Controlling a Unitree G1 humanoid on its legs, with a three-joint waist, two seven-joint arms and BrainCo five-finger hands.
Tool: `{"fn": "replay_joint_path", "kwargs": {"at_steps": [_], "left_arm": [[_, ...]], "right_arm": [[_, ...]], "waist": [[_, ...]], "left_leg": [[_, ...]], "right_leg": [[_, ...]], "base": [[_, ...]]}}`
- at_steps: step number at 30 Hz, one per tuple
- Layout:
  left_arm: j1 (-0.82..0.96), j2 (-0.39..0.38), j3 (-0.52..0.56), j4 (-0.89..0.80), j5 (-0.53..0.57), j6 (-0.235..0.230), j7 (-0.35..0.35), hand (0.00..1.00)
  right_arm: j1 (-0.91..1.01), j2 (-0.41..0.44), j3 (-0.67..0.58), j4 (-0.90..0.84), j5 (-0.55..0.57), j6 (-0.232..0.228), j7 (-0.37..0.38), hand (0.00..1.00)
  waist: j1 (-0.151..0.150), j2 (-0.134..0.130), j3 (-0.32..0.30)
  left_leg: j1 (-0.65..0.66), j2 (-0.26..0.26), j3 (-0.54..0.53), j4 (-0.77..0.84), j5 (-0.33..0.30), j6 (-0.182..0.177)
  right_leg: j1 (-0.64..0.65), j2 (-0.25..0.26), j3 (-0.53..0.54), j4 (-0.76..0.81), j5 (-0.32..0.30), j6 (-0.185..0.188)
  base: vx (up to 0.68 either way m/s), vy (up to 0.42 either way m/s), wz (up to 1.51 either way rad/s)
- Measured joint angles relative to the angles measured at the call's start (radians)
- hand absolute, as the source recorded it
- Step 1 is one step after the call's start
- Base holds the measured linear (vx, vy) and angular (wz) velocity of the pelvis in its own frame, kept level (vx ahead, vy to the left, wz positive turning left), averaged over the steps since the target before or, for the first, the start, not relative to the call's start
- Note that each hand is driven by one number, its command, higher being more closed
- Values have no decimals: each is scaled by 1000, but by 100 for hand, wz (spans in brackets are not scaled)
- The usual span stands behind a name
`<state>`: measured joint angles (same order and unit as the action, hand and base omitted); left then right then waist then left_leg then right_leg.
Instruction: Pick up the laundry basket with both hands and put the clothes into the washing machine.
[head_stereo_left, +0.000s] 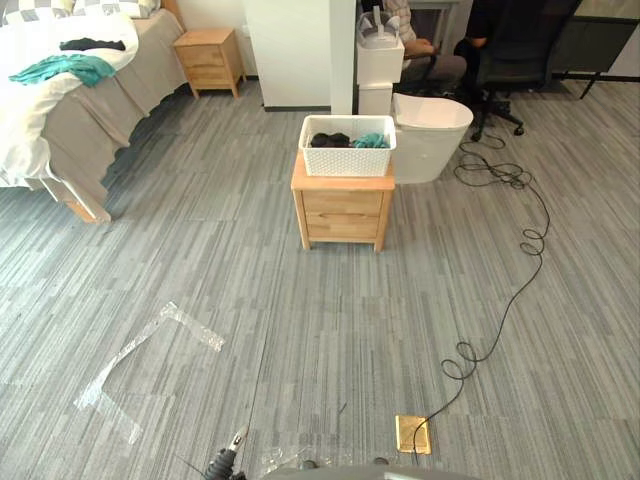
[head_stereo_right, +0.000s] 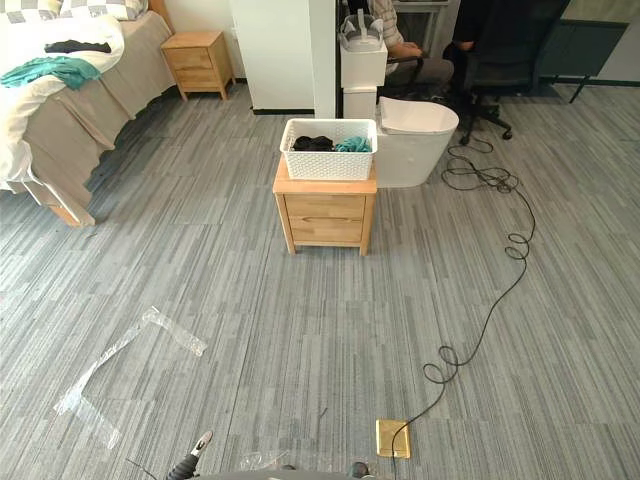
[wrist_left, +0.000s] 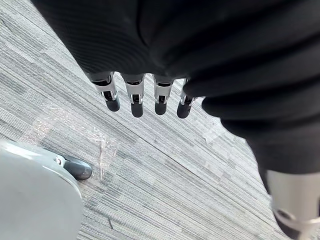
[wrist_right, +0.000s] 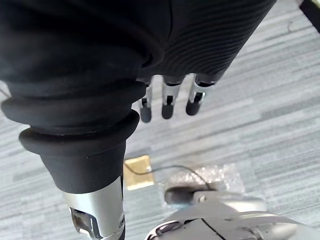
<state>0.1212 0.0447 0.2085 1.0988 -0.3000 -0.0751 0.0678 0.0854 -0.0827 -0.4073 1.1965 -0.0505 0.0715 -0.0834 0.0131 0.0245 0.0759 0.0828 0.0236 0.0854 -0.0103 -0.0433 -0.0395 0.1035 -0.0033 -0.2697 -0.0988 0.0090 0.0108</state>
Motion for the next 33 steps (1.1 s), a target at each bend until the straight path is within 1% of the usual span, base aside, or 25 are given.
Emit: {"fn": "replay_joint_path", "kwargs": {"at_steps": [1,3,4,8,12,14,18,20,22,23,24,28,33], "left_arm": [[-8,-5,-1,0,0,-1,0,0],[-17,-12,-2,0,0,-5,-1,0],[-19,-14,-3,0,0,-7,-2,0],[-21,-20,-10,0,0,-9,-7,0],[-21,-19,-19,0,1,-9,-25,0],[-21,-19,-20,0,2,-9,-27,0],[-21,-16,-24,1,8,-9,-45,0],[-21,-10,-44,1,12,-9,-47,0],[-24,-9,-48,1,18,-9,-48,0],[-24,-7,-50,1,19,-9,-49,0],[-24,-6,-50,1,19,-9,-51,0],[-24,-2,-52,0,20,-9,-66,0],[-25,-2,-54,0,20,-9,-67,0]], "right_arm": [[-9,0,-8,5,-1,-2,1,0],[-16,1,-10,6,-1,-4,1,0],[-22,4,-23,5,-1,-6,1,0],[-25,8,-29,4,-1,-11,1,0],[-25,8,-31,5,-1,-21,2,0],[-24,11,-49,5,-1,-22,3,0],[-24,13,-58,5,-1,-23,2,0],[-24,14,-68,5,-1,-22,2,0],[-24,15,-68,5,-1,-22,2,0],[-26,16,-68,5,-1,-22,2,0],[-28,16,-69,5,-1,-22,2,0],[-31,16,-87,5,-1,-22,1,0],[-42,16,-87,5,-1,-22,1,0]], "waist": [[0,1,0],[1,0,2],[1,-1,9],[1,-2,16],[1,0,17],[1,1,17],[1,0,17],[1,0,17],[1,-9,23],[1,-4,21],[1,-9,25],[1,-9,27],[1,-8,28]], "left_leg": [[3,0,0,-7,0,0],[7,1,0,-11,0,0],[18,1,0,-12,0,-1],[24,0,1,-17,0,-1],[24,2,1,-17,0,0],[24,3,1,-17,0,0],[24,4,0,-17,0,0],[24,4,-1,-19,0,0],[24,4,-1,-20,0,0],[24,4,-2,-20,0,0],[24,4,-2,-20,0,0],[24,3,-5,-21,0,0],[23,2,-6,-21,0,0]], "right_leg": [[0,0,-2,0,-3,5],[3,0,-3,0,-6,30],[17,0,-4,0,-5,32],[16,-1,-4,-2,-5,32],[16,0,-6,-4,-5,31],[17,1,-7,-5,-5,31],[17,2,-10,-5,-5,31],[17,2,-11,-5,-5,30],[17,1,-13,-5,-5,30],[17,1,-15,-4,-5,30],[17,1,-17,-4,-5,30],[18,1,-25,-4,-5,30],[19,0,-29,-5,-5,30]], "base": [[0,0,0],[0,0,0],[0,0,0],[-46,18,-1],[-57,3,0],[-43,-3,1],[0,0,0],[0,0,0],[0,0,0],[0,0,0],[0,0,0],[-13,7,3],[-11,5,1]]}}
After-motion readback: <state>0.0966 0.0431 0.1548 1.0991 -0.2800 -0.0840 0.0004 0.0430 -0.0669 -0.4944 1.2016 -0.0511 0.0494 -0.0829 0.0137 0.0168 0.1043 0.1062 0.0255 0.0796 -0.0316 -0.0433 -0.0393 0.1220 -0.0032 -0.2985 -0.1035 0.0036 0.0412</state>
